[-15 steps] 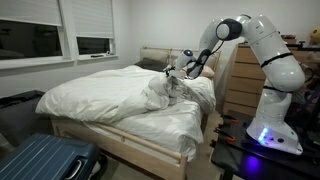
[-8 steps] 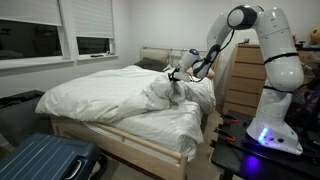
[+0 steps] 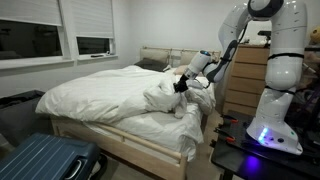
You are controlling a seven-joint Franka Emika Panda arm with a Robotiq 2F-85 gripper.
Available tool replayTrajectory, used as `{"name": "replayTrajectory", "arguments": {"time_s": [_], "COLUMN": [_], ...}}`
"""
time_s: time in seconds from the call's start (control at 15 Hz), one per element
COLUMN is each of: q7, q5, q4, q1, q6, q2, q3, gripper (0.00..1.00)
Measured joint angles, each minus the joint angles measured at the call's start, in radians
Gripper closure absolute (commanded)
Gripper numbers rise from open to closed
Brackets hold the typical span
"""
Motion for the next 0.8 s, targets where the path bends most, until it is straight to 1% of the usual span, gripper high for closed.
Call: {"name": "replayTrajectory", "arguments": {"time_s": [0.13, 0.27, 0.8], "q7": [-0.005, -0.007, -0.008], "q5": [-0.041, -0.076, -0.145], "q4": [-0.048, -0.07, -0.074], "q1": [-0.035, -0.058, -0.099], "q6": [0.002, 0.002, 0.002], "q2": [-0.005, -0.005, 0.023], "q3": [0.067, 0.124, 0.352], "gripper": [0.99, 0.99, 0.99]}}
